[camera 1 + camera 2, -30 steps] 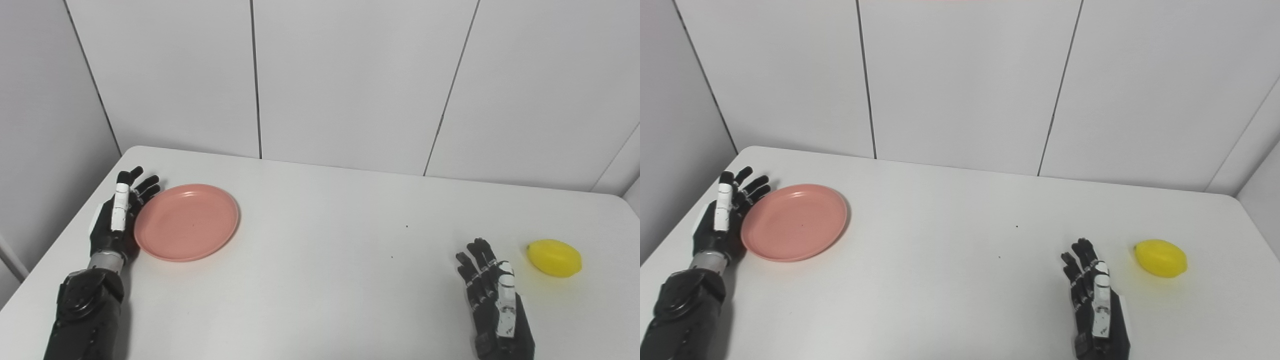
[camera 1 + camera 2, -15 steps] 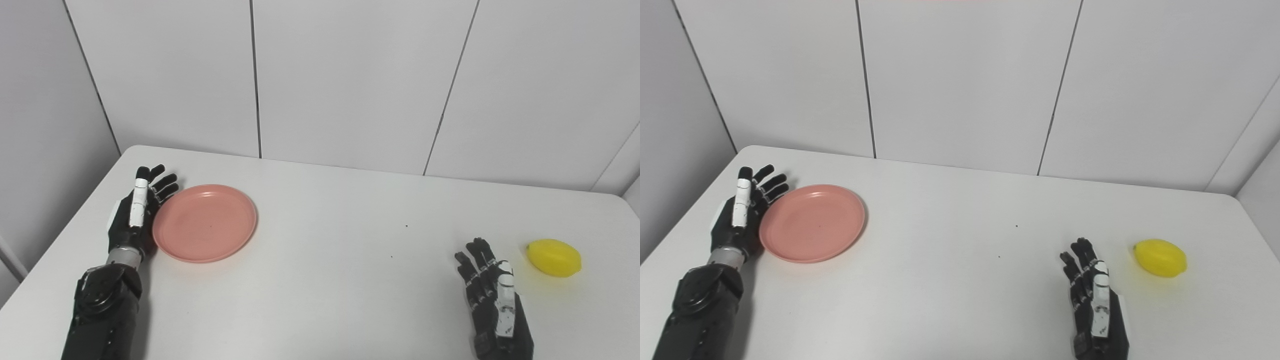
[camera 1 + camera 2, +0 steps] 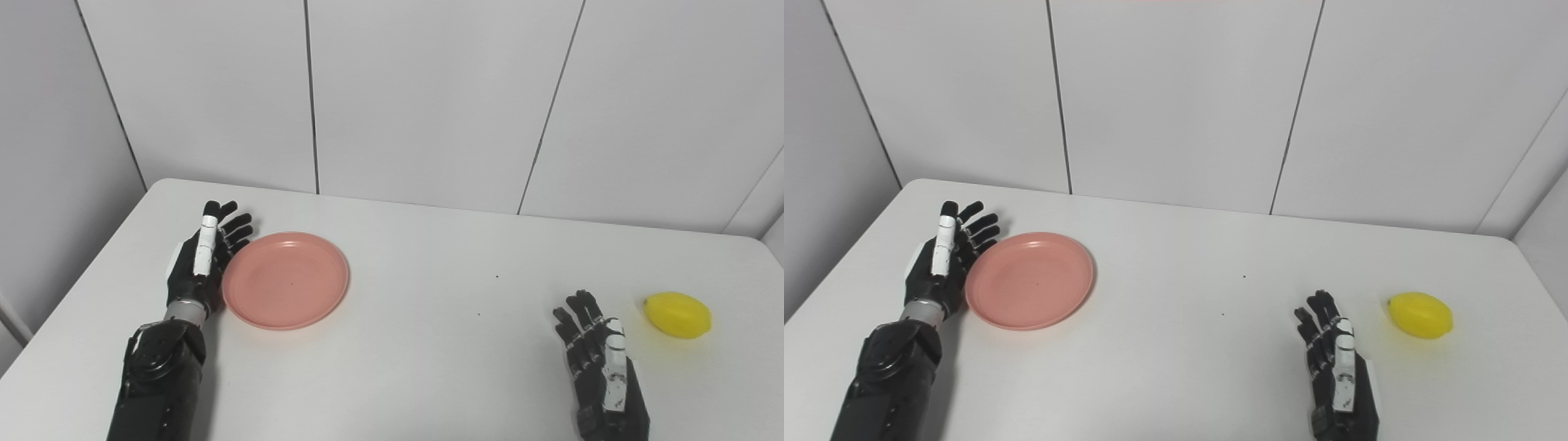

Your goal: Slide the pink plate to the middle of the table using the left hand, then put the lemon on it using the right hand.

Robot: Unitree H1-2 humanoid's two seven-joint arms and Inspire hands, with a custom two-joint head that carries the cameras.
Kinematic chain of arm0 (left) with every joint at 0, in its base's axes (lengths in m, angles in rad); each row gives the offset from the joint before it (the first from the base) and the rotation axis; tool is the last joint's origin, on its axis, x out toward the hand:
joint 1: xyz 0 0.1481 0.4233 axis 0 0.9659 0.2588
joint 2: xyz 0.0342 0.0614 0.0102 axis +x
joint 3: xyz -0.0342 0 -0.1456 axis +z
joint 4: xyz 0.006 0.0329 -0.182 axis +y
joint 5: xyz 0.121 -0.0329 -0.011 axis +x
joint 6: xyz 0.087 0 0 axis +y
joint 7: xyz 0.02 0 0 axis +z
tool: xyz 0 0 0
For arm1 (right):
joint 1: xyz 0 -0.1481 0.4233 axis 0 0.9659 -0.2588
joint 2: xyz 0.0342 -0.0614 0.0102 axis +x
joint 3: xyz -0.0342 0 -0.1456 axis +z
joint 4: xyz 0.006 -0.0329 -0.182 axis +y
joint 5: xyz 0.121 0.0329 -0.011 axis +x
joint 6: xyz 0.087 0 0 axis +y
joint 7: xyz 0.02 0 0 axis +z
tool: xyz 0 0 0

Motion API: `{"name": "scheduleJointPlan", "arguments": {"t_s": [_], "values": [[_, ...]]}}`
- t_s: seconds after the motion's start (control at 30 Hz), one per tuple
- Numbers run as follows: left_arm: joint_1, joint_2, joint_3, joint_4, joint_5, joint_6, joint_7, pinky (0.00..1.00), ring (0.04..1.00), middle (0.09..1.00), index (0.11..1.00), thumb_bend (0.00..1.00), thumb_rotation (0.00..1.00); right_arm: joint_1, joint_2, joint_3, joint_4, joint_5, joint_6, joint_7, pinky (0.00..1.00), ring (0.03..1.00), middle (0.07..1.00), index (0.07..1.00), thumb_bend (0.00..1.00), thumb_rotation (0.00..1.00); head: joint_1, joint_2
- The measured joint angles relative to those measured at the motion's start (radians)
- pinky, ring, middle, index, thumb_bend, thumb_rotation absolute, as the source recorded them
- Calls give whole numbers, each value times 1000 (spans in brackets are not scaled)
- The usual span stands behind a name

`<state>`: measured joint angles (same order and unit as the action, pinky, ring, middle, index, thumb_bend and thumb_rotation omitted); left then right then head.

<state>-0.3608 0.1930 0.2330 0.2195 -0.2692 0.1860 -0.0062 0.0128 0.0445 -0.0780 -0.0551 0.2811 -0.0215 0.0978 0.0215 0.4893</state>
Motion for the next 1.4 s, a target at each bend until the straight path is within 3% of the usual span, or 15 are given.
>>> {"name": "scheduleJointPlan", "arguments": {"t_s": [0.47, 0.6, 0.83, 1.1, 1.4], "values": [[11, -39, -19, -2, 21, 6, 1, 891, 841, 808, 842, 956, 874, 1, 2, 0, -1, 2, 0, -1, 949, 885, 915, 892, 635, 941, -2, 2], [11, -41, -38, 2, 31, -2, 1, 851, 818, 796, 829, 961, 886, 2, 2, 0, -2, 2, 0, -5, 953, 888, 919, 892, 631, 947, -2, 6], [11, -44, -55, 19, 58, -28, 1, 809, 802, 787, 836, 999, 893, 3, 2, 2, -4, 1, 0, -11, 947, 888, 918, 898, 618, 955, -3, 6], [6, -65, -79, 39, 61, -53, -16, 841, 817, 788, 844, 1000, 899, 2, 3, 5, -3, 0, 0, -18, 939, 885, 915, 889, 623, 945, -8, 8], [-4, -71, -107, 76, 64, -105, -34, 813, 802, 779, 823, 990, 891, 3, 16, 17, -4, -14, 0, -29, 932, 884, 915, 884, 648, 936, -28, 11]]}}
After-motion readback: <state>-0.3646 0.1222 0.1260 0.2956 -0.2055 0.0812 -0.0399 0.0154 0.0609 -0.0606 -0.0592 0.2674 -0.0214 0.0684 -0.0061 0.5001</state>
